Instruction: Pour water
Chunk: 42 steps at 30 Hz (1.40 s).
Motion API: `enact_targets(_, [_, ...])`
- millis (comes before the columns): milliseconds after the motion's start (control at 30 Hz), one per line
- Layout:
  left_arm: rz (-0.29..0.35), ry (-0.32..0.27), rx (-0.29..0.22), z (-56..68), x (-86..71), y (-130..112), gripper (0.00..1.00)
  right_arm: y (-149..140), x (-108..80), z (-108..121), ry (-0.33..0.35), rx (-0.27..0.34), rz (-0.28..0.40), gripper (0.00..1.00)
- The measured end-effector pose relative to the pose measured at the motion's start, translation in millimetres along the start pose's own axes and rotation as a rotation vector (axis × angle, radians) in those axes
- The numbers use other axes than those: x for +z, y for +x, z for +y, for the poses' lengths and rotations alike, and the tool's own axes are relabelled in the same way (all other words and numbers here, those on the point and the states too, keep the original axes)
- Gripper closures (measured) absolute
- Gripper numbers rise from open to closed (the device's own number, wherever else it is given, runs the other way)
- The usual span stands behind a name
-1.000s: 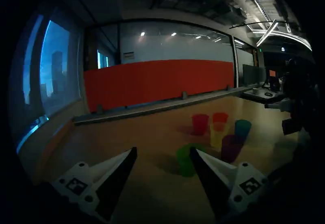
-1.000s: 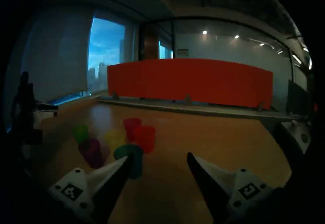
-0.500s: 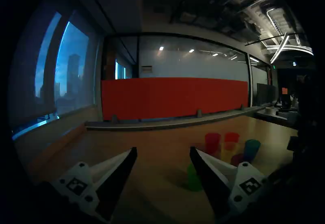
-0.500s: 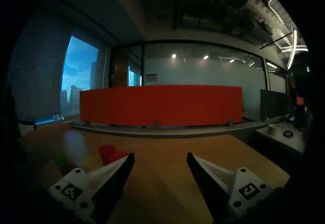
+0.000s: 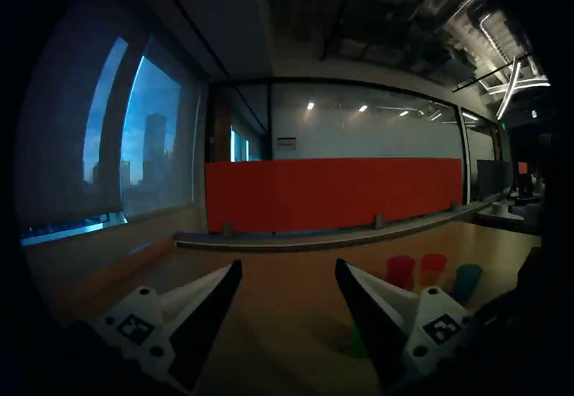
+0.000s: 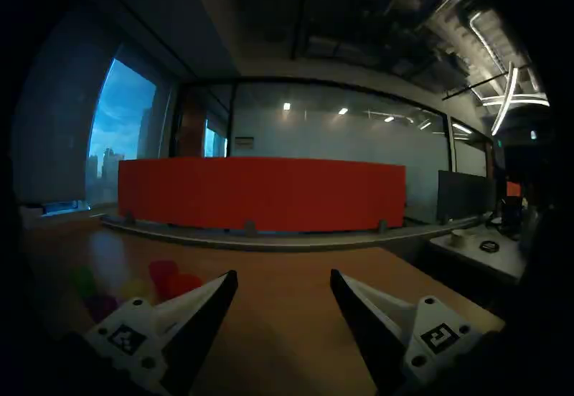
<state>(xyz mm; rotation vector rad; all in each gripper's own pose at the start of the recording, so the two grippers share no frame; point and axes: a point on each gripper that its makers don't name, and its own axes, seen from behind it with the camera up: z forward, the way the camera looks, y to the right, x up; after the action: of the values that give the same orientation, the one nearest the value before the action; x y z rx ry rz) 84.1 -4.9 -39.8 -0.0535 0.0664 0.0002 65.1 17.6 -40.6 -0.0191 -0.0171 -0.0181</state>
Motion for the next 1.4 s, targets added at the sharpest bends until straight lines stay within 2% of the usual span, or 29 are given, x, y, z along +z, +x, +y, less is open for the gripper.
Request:
enact_targets(100, [0.025,0.020,-0.004,-2.5,-0.1,3.0,0.04,2.6,0.1,5.1,-0.005,0.017,-0.003,0.00])
enact_targets(300, [0.024,0.038,-0.008,-3.9,2.1,-10.7,0.04,4.6,0.9,15.5,-0.044,0.015,0.001,0.00])
enact_targets(500, [0.015,0.045,-0.001,-4.2,7.2,-29.8,0.04,5.7,3.2,13.6,-0.065,-0.007,-0.003,0.00])
enact_targets(800, [0.030,0.053,0.005,-0.9,16.5,-39.0,0.04,-2.7,5.4,10.1,-0.074,-0.005,-0.025,0.00])
enact_targets(1100, [0.033,0.056,-0.011,1.0,25.1,-52.3,0.04,-6.6,4.8,14.5,-0.086,-0.020,-0.041,0.00])
enact_targets(1400, [0.033,0.064,-0.002,-3.0,27.0,-59.7,0.04,-12.4,6.9,13.9,-0.086,-0.021,-0.056,0.00])
